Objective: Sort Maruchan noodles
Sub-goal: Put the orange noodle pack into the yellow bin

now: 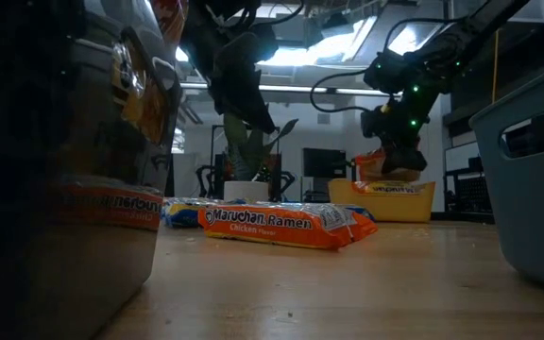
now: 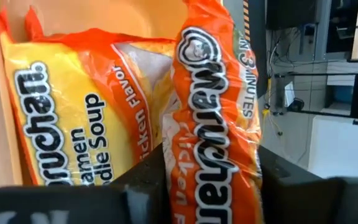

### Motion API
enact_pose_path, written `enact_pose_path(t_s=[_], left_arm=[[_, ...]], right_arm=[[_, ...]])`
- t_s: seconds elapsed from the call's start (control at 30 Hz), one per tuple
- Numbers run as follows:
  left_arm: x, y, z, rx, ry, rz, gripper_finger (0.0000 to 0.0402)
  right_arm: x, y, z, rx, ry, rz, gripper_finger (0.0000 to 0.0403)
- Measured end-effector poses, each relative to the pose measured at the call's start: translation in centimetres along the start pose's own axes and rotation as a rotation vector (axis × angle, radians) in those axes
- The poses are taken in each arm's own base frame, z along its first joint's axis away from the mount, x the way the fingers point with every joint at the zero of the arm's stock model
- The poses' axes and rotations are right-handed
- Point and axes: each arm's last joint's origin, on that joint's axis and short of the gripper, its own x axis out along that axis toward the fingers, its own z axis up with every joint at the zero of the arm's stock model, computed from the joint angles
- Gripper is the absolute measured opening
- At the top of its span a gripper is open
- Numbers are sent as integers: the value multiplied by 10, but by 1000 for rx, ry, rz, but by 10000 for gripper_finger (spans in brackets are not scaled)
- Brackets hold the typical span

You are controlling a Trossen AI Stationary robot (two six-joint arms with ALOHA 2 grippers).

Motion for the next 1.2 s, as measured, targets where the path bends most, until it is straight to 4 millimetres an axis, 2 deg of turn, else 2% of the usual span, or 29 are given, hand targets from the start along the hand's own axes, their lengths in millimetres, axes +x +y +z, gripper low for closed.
enact_pose_path(t_s=[0.13, 0.33, 0.57, 0.7, 0.97, 1.2], left_arm=[[0, 0, 0, 0, 0, 0, 0], [0, 0, 0, 0, 0, 1, 0], [0, 0, 0, 0, 0, 0, 0], [0, 0, 0, 0, 0, 0, 0], [0, 0, 0, 0, 1, 0, 0], [0, 0, 0, 6, 1, 0, 0]], right_arm=[[0, 0, 0, 46, -6, 7, 144], [-1, -2, 0, 59, 14, -3, 193], [-12, -24, 12, 75, -18, -17, 232], [-15, -27, 15, 91, -37, 13, 236], [-17, -11, 4, 28, 21, 204, 225], [-20, -7, -2, 34, 74, 256, 225]])
